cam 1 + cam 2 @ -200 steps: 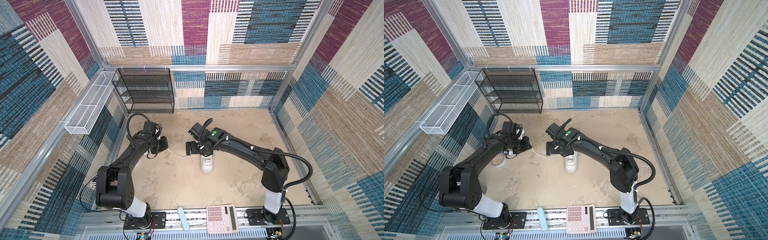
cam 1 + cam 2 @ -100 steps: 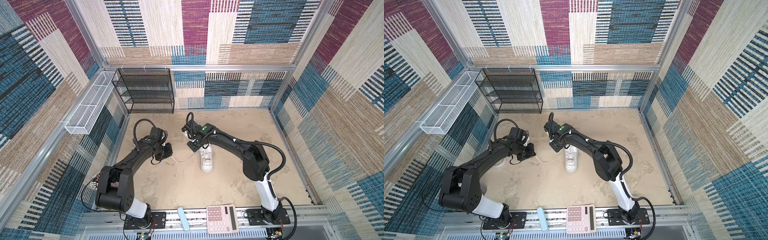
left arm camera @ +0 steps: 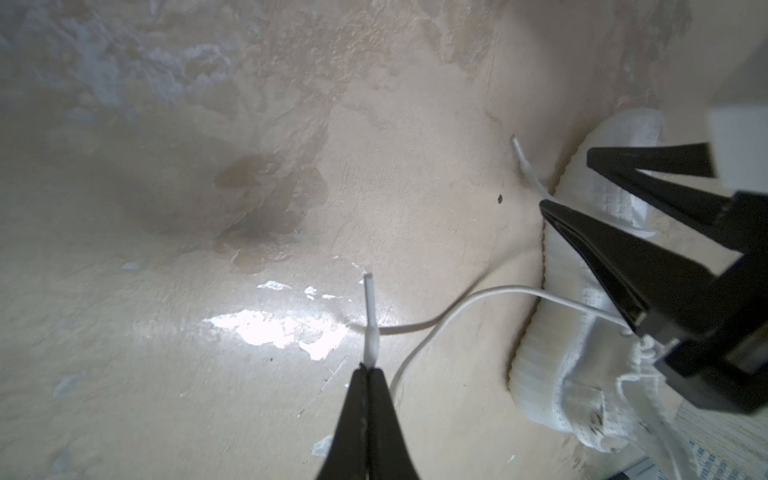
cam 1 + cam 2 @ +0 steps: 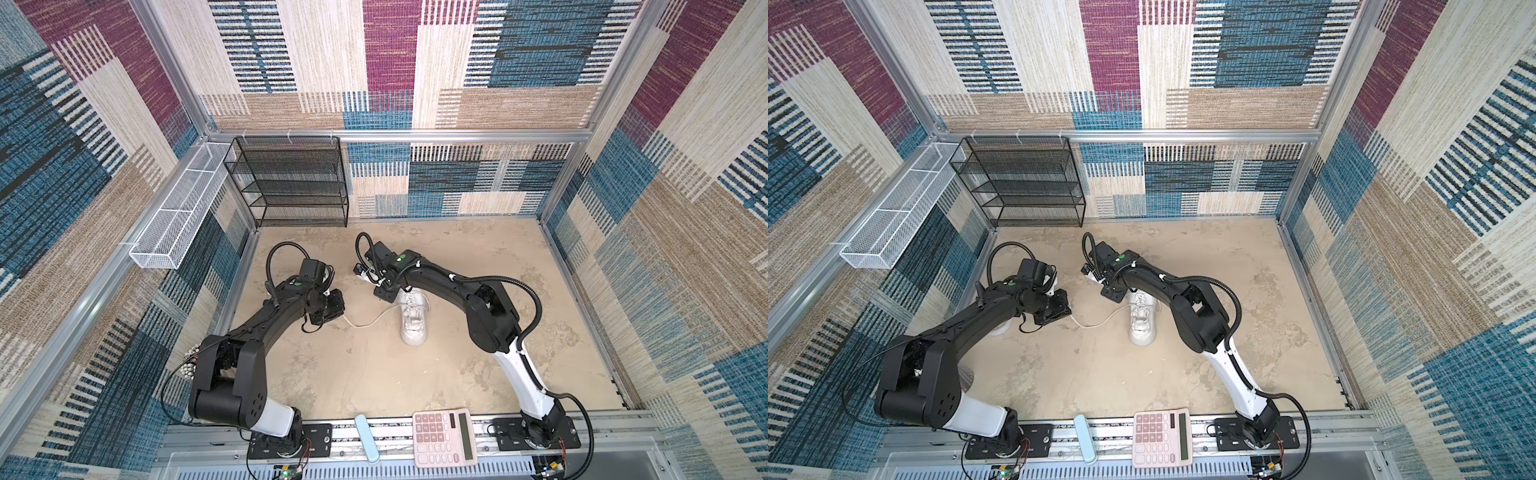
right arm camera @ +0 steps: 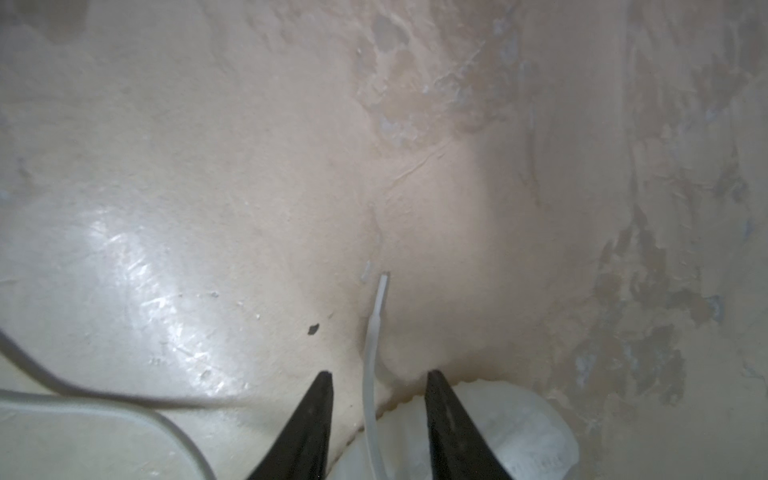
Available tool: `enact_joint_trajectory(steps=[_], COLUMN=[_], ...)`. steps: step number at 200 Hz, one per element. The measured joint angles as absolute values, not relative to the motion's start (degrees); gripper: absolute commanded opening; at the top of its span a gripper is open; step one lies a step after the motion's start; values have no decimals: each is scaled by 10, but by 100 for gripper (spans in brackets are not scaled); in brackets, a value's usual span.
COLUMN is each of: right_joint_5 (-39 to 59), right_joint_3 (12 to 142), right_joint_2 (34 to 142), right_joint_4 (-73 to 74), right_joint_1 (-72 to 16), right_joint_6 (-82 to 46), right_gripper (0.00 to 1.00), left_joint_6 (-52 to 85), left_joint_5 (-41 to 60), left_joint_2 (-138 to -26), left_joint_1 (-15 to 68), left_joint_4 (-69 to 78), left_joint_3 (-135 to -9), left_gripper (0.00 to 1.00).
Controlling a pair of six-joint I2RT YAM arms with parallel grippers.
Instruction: Tie the shoes
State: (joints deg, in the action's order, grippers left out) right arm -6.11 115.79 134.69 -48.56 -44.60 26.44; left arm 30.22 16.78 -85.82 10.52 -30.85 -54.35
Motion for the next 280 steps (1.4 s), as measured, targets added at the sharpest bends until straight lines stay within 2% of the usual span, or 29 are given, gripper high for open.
enact_joint_trajectory(steps=[64,88,113,131,222,280], right_joint_5=[-56,-56,-56,-56,-39,-17], right_joint_3=[1143,1132,1132,1136,1196,1254], right_joint_2=[1355,1355,1355,1355,1276,1301], right_joint_4=[-483,-478,-479,-483,-560,-620], right_joint_1=[-442,-438,-436,-436,-444,-491], right_joint_6=[279,281,281,279,184,67], right_gripper=[32,23,7,0,0,0], left_joint_6=[302,302,302,302,302,302], left_joint_5=[168,168,168,168,167,166], left_joint_2=[-858,-859,-858,-858,-844,-819], left_joint_1=[105,105,105,105,106,106], left_joint_4=[-309,-309,-308,-307,-308,-307], left_joint_3=[-543,-543,-543,-543,-536,-526], left_gripper=[0,0,0,0,0,0])
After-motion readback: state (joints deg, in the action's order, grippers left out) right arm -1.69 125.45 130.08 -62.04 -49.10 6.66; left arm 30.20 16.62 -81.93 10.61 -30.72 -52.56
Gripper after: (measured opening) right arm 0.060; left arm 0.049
